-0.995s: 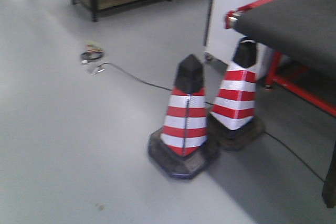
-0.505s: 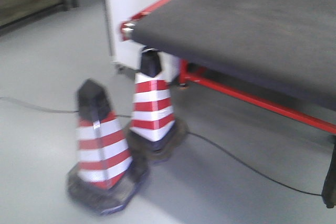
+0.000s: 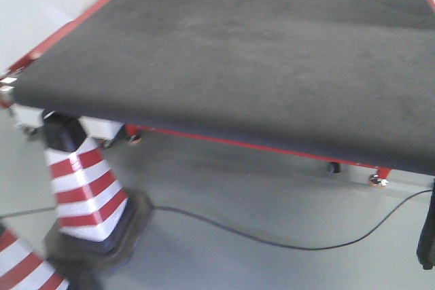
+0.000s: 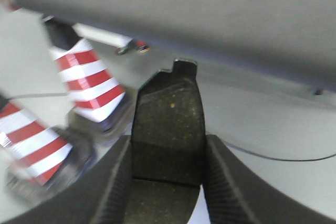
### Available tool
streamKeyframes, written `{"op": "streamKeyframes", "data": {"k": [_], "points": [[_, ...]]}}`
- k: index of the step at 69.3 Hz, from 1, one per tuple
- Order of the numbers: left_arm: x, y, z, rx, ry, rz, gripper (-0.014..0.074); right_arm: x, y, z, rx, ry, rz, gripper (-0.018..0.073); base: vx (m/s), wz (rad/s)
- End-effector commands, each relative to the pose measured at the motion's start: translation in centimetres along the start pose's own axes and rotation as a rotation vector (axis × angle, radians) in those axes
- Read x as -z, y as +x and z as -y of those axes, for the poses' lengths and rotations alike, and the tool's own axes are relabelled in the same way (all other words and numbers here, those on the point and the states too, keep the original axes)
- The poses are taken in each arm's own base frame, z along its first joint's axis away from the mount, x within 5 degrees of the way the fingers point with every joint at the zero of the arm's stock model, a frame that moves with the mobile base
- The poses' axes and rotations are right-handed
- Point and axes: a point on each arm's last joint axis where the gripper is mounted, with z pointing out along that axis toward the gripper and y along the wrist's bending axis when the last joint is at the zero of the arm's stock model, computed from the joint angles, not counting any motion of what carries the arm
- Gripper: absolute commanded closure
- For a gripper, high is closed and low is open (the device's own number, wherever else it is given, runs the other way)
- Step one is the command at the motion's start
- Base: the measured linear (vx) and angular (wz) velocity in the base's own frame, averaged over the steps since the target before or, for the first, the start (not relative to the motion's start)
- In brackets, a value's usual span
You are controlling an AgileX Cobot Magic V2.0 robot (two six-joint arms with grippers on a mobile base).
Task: Move and align brake pads A on conveyor
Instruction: 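Lower the left gripper with its brake pad toward the conveyor belt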
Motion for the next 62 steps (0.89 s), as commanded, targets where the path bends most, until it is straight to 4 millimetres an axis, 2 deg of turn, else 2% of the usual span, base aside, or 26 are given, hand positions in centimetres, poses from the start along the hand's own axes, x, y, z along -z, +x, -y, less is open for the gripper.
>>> {"op": "streamKeyframes", "data": {"k": [1,62], "points": [[0.55,-0.71,0.08,0.004,0.009,0.047,0.0603,0.57,-1.52,-0.19,0.011,-0.013,0.112,0.0568,0.42,-0.44],[0.55,-0.71,0.08,0.004,0.009,0.047,0.0603,0.57,-1.52,-0.19,0.011,-0.013,0.112,0.0568,0.42,-0.25]]}}
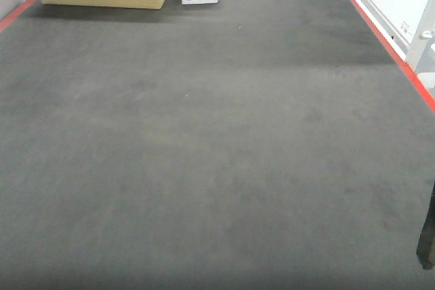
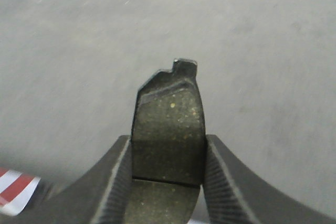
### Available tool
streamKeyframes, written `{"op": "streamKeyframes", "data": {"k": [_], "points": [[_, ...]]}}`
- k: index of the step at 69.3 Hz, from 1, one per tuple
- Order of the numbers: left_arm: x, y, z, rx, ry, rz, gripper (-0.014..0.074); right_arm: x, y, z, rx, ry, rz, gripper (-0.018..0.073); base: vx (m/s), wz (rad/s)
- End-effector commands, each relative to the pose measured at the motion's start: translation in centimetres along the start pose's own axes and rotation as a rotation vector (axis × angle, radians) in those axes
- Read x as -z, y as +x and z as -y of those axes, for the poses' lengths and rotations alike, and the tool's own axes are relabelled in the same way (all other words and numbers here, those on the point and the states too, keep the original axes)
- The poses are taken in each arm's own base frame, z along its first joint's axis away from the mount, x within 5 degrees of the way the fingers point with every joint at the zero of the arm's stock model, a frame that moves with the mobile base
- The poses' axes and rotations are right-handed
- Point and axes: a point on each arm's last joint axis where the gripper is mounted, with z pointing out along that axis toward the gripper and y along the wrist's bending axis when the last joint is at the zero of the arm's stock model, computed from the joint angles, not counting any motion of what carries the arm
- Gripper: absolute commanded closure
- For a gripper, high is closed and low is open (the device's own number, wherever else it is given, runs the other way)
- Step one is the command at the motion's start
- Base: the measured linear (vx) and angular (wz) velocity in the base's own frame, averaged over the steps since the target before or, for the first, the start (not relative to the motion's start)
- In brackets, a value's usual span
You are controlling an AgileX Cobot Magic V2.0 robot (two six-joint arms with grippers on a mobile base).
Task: Move and align brake pads A on conveyor
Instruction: 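Lower the left gripper with its brake pad toward the conveyor belt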
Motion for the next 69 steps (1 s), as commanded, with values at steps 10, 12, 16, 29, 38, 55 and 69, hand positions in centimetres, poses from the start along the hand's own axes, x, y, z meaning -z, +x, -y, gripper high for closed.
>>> {"op": "streamKeyframes", "data": {"k": [10,12,16,29,38,55,69], "points": [[0.55,-0.69,0.08,0.004,0.009,0.045,0.0603,0.57,-1.52,-0.19,0.011,-0.013,0.112,0.0568,0.27,-0.10],[0.55,-0.69,0.08,0.004,0.009,0.045,0.0603,0.57,-1.52,-0.19,0.011,-0.013,0.112,0.0568,0.23,-0.09],[0.55,-0.69,0.08,0.004,0.009,0.045,0.0603,0.57,-1.52,-0.19,0.011,-0.013,0.112,0.0568,0.21,-0.07],[0.55,-0.69,0.08,0.004,0.009,0.045,0.0603,0.57,-1.52,-0.19,0.011,-0.013,0.112,0.0568,0.15,-0.01],[0.55,-0.69,0.08,0.004,0.009,0.045,0.0603,0.57,-1.52,-0.19,0.011,-0.013,0.112,0.0568,0.08,0.05],[0.55,-0.69,0.08,0.004,0.009,0.045,0.0603,0.57,-1.52,-0.19,0.011,-0.013,0.112,0.0568,0.03,0.00],[0.55,-0.69,0.08,0.004,0.009,0.045,0.0603,0.57,-1.52,-0.19,0.011,-0.013,0.112,0.0568,0.00,0.00]]}}
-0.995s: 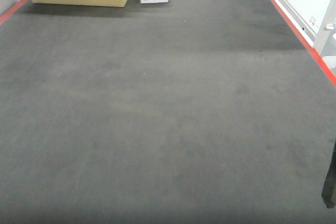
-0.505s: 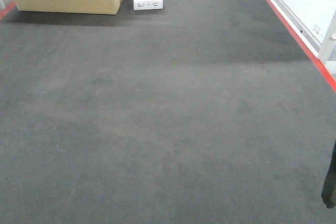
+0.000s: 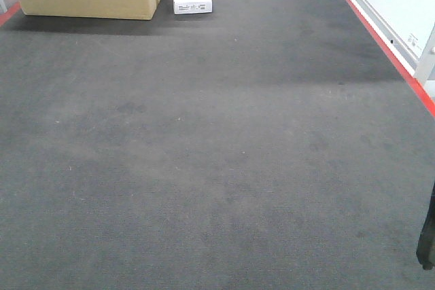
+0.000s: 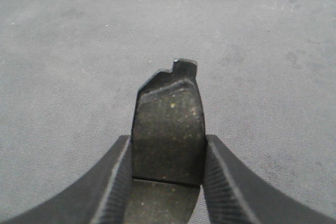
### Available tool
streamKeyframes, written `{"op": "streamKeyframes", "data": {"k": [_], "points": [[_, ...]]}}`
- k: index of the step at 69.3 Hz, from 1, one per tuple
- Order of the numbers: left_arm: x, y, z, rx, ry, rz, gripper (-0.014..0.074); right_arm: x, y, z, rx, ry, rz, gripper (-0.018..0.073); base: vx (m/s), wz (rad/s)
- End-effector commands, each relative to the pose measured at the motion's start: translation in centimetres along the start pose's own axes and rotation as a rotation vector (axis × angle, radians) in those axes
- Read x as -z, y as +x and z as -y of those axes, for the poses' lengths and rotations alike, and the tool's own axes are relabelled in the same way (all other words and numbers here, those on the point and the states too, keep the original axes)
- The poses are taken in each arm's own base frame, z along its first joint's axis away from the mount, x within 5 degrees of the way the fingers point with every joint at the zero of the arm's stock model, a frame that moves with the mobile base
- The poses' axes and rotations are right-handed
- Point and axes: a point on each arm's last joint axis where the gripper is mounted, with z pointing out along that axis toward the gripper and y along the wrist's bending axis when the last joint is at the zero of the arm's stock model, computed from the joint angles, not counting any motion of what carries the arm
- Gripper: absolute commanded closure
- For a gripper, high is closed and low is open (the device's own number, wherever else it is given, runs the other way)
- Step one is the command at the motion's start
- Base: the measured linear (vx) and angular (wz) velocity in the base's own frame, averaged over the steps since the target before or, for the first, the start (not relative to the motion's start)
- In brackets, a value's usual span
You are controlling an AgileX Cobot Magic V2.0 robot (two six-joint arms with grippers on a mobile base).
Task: Move and align brake pads A on conveyor
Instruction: 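Lower the left gripper with its brake pad toward the conveyor belt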
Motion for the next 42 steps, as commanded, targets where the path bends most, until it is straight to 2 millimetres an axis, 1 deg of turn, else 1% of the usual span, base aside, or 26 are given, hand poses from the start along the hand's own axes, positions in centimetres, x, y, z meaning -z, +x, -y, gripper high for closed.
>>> {"op": "streamKeyframes", "data": {"k": [1,29,42], "points": [[0.57,-0.67,0.08,0.004,0.009,0.045,0.0603,0.57,-1.52,-0.19,0.011,-0.013,0.112,0.0568,0.00,0.00],[0.57,-0.70,0.08,0.004,0.009,0.048,0.0603,0.57,-1.52,-0.19,0.011,-0.013,0.112,0.0568,0.00,0.00],[0.54,-1.36,0.18,0.006,0.019,0.111,0.0603,0.57,-1.52,-0.19,0.011,-0.013,0.112,0.0568,0.00,0.00]]}}
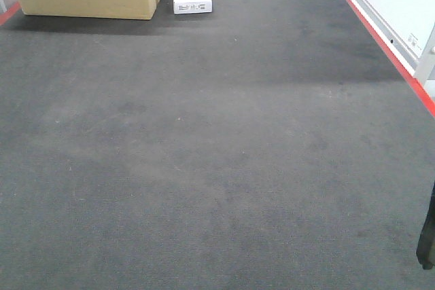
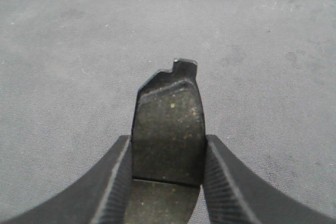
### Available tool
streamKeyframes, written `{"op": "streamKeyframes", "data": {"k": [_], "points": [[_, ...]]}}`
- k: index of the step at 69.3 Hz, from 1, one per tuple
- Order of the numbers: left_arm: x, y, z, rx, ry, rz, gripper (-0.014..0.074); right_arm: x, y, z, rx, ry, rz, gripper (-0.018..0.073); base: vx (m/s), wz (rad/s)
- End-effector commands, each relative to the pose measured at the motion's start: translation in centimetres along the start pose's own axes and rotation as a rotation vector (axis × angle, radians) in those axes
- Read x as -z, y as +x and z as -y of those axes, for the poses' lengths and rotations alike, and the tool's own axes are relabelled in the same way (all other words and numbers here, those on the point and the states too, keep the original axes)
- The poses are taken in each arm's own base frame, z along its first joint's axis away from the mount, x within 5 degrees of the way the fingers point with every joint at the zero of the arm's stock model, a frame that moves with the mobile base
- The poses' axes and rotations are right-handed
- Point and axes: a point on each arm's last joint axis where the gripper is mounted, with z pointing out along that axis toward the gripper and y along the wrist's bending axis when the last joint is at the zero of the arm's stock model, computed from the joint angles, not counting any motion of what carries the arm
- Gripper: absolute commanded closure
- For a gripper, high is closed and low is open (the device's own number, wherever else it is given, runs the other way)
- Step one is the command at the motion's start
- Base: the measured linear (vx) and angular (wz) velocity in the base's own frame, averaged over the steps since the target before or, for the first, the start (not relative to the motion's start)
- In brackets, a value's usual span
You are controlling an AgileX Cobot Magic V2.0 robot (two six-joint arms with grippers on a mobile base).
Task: Move and align brake pads A on conveyor
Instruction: 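Lower the left gripper with its brake pad toward the conveyor belt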
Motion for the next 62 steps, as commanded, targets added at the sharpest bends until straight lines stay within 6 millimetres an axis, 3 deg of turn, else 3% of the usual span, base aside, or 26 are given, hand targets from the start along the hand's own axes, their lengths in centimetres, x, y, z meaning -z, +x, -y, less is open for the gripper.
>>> {"op": "streamKeyframes", "data": {"k": [1,9,15,49,62], "points": [[0.5,-1.5,0.2,0.009,0.024,0.122,0.0603,0.6,-1.5,-0.2,0.011,-0.013,0.112,0.0568,0.00,0.00],[-0.5,-3.2,0.9,0.031,0.081,0.165,0.0603,0.6,-1.5,-0.2,0.011,-0.013,0.112,0.0568,0.00,0.00],[-2.3,-4.6,1.4,0.050,0.115,0.120,0.0603,0.6,-1.5,-0.2,0.011,-0.013,0.112,0.0568,0.00,0.00],[-18.7,-14.8,3.3,0.094,0.114,-0.136,0.0603,0.6,-1.5,-0.2,0.011,-0.013,0.112,0.0568,0.00,0.00],[-24.1,-17.3,3.8,0.080,0.105,-0.282,0.0603,0.6,-1.5,-0.2,0.011,-0.013,0.112,0.0568,0.00,0.00]]}}
